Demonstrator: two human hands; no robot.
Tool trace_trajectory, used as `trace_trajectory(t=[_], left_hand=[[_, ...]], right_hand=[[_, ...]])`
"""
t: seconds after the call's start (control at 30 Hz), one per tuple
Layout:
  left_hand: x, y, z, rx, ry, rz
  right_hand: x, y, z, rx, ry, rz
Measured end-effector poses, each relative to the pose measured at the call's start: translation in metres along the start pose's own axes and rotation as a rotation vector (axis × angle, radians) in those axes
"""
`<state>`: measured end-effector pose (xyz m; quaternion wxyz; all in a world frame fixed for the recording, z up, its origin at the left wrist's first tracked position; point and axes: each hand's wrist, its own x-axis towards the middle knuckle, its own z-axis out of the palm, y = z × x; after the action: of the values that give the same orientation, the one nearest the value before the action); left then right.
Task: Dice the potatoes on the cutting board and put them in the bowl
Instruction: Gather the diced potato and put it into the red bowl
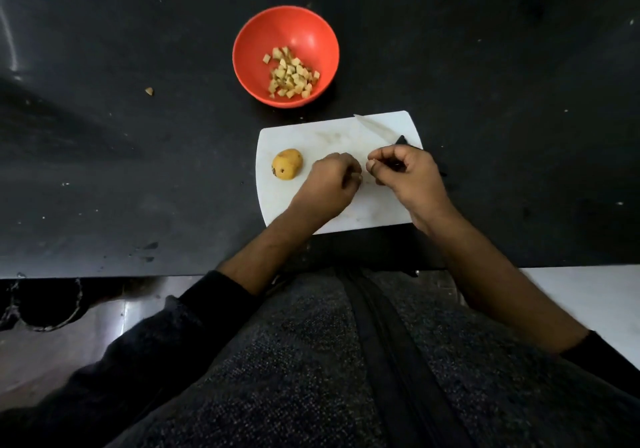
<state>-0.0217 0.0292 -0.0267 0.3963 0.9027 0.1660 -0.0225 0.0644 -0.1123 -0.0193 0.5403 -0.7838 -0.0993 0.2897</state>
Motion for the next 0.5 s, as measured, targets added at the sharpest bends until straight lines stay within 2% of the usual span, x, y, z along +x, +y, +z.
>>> trace_trajectory(t=[0.13, 0.23, 0.3, 0.4, 0.5], left_hand=[[0.004, 0.005, -0.031, -0.297, 0.203, -0.194], [0.011, 0.007, -0.059, -0.534, 0.326, -0.256], [0.018, 0.009, -0.075, -0.695, 0.357, -0.292], [0.03, 0.008, -0.094, -0.995, 0.388, -0.347], [0.044, -0.003, -0.108, -1.075, 0.414, -0.414]], right_hand=[[0.007, -0.028, 0.014, 0.571, -0.013, 0.283], [0.022, -0.058, 0.029, 0.88, -0.044, 0.439], [0.034, -0.082, 0.044, 0.949, -0.113, 0.444], [0.053, -0.114, 0.067, 0.913, -0.165, 0.405], [0.073, -0.137, 0.082, 0.822, -0.158, 0.387]])
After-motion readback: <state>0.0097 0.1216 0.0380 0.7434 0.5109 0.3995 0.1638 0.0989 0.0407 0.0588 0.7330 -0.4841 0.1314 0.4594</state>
